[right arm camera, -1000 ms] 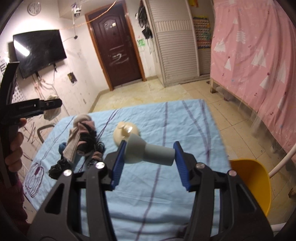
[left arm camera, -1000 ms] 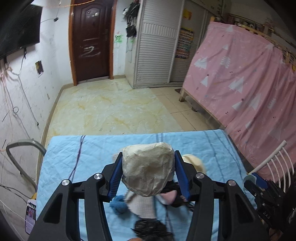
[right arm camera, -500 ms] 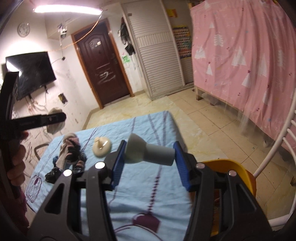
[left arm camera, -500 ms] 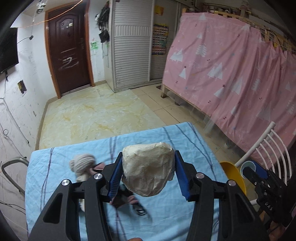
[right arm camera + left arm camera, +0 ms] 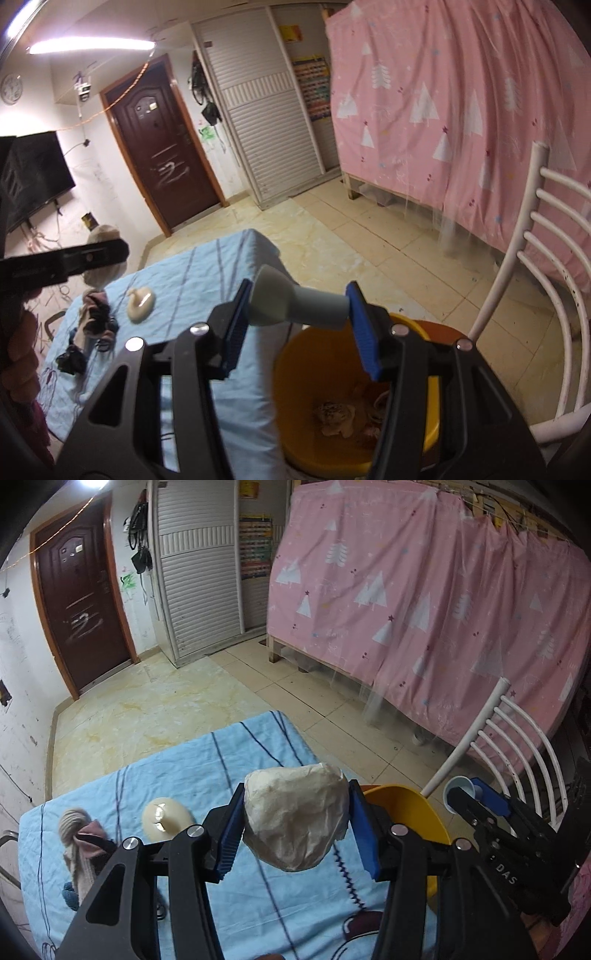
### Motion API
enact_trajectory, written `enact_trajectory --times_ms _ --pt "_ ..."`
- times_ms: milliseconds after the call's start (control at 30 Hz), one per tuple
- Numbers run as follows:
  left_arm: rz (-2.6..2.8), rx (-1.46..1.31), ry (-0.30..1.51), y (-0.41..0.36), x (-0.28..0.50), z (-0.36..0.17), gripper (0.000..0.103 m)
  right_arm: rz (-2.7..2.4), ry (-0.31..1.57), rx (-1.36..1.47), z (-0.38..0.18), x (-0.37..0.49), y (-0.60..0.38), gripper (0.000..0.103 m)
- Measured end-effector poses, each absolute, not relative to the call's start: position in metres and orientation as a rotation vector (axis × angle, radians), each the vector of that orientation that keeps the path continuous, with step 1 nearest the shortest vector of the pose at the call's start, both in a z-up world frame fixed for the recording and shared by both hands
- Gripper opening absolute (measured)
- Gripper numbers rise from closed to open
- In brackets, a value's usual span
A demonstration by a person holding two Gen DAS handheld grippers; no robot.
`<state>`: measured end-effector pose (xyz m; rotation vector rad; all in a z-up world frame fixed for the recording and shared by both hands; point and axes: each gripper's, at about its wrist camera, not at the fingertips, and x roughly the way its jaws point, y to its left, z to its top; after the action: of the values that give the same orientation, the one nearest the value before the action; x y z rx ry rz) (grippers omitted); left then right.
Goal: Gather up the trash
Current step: 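Carry the cloth and cylinder to the yellow bin and open both tools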
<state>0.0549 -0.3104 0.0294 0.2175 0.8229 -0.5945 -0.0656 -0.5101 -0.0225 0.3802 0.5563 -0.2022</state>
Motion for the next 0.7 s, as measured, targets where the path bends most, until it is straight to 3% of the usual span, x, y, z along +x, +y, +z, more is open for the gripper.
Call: enact_trajectory --times_ms 100,167,200,533,700 --pt "-0.604 0.234 0.833 -0.323 0.052 0.026 0.045 -0.209 0.56 0.411 -0.029 -0.065 -0.521 0.05" --pt "-0.611 0.244 0.84 -0.332 0.05 0.022 0.045 -0.213 0.555 0.433 -0.032 -0.066 -0.528 0.069" --pt "-0.616 0.248 0.843 -0.336 0.05 0.021 0.045 -0.217 0.55 0.437 -0.032 -0.067 -0.53 0.071" --pt "-0.726 0.264 0.901 -0.386 0.034 0.005 0.046 -0.308 0.456 0.484 -0.024 -0.095 -0.556 0.071" --pt "-0.761 0.27 0.914 -0.399 0.026 0.003 0.055 -0.319 0.451 0.495 -0.027 -0.101 -0.56 0.071"
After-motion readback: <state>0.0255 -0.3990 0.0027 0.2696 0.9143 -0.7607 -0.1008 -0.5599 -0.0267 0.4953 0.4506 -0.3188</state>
